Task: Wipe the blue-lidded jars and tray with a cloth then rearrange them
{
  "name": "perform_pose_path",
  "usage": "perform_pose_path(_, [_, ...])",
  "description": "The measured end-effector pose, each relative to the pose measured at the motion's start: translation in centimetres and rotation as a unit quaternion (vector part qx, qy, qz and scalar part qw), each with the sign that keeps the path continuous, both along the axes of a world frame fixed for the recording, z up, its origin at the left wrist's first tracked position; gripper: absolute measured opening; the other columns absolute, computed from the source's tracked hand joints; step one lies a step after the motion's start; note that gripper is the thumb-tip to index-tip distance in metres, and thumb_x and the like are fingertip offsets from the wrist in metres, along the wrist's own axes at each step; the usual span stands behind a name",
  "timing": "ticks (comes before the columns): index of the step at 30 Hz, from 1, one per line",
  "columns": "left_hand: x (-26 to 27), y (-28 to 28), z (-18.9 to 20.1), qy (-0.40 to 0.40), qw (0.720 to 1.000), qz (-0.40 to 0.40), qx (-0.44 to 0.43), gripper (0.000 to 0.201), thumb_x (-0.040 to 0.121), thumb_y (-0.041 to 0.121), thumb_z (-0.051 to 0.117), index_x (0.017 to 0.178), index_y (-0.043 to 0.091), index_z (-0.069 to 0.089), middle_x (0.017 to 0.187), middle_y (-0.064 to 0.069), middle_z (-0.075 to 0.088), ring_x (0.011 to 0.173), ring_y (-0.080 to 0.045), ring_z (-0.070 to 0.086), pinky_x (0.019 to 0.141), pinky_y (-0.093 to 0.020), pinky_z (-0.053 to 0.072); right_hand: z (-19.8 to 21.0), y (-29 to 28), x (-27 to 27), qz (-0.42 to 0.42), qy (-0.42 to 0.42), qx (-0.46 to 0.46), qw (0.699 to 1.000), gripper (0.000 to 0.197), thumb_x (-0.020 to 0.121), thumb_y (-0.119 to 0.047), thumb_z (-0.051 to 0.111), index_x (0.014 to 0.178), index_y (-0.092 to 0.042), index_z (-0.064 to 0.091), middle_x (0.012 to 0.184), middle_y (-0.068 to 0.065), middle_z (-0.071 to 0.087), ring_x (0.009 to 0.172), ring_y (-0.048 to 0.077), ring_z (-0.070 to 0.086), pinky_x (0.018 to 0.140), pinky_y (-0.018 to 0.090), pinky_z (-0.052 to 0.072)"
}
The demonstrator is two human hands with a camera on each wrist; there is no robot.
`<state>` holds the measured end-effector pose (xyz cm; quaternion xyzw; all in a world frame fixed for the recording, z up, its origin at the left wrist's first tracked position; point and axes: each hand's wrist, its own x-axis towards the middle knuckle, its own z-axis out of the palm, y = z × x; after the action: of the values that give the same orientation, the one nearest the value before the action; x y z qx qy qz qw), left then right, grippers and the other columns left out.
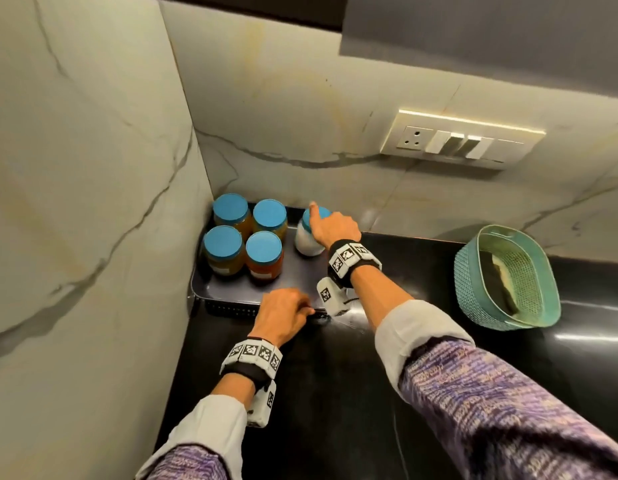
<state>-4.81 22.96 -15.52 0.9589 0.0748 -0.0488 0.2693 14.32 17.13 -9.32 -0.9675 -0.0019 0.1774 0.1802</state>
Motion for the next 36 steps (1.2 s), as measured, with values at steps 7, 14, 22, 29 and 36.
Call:
perform_pose_path(7, [0.0,0.1,-0.4,-0.025,0.999,-0.005,-0.02,0.013,0.093,0.035,0.072,0.092,0.022,0.077,0.091,0.0,0.074,0.091,-0.026,0.069,0.079,-0.04,0.055,-1.3,-0.2,0.3,0.12,-0.021,-0.007,0.992,0.093,0.082,-0.06,0.08,0.15,-0.011,0.04,0.137,0.02,0.062,0.125,0.041,0.061,0.1,0.048,0.054])
perform_pose_path(14, [0.0,0.1,-0.5,-0.029,0.999,-0.012,-0.011,0.011,0.095,0.031,0.072,0.095,0.021,0.077,0.094,0.0,0.074,0.093,-0.025,0.069,0.08,-0.04,0.056,-0.4,0.8,2.4,0.2,-0.005,-0.009,0.98,0.085,0.079,-0.041,0.088,0.15,-0.016,0.048,0.139,0.018,0.062,0.127,0.04,0.06,0.101,0.047,0.053])
perform_pose_path(22, [0.1,0.1,-0.8,-0.031,0.999,-0.009,-0.001,0.011,0.094,0.029,0.072,0.096,0.021,0.078,0.094,-0.001,0.074,0.094,-0.027,0.069,0.078,-0.037,0.055,-0.2,2.3,1.3,0.125,-0.052,-0.139,0.981,0.082,0.086,-0.09,0.041,0.091,-0.011,0.062,0.099,0.009,0.073,0.081,0.028,0.06,0.07,0.035,0.045])
perform_pose_path(29, [0.1,0.1,-0.7,-0.037,0.999,-0.016,0.017,0.013,0.096,0.03,0.071,0.102,0.021,0.078,0.1,-0.001,0.074,0.1,-0.026,0.068,0.08,-0.034,0.049,1.2,2.7,1.3,0.162,-0.074,-0.083,0.981,0.088,0.085,-0.084,0.055,0.121,-0.004,0.063,0.112,0.015,0.071,0.101,0.035,0.069,0.076,0.04,0.052])
perform_pose_path(36, [0.2,0.4,0.3,-0.013,0.999,-0.044,0.01,0.022,0.095,0.036,0.07,0.111,0.022,0.074,0.11,-0.002,0.075,0.109,-0.027,0.067,0.089,-0.039,0.054,2.4,-0.4,-1.1,0.122,-0.084,-0.023,0.989,0.062,0.092,-0.059,0.064,0.125,-0.006,0.063,0.12,0.017,0.07,0.109,0.038,0.067,0.085,0.041,0.053])
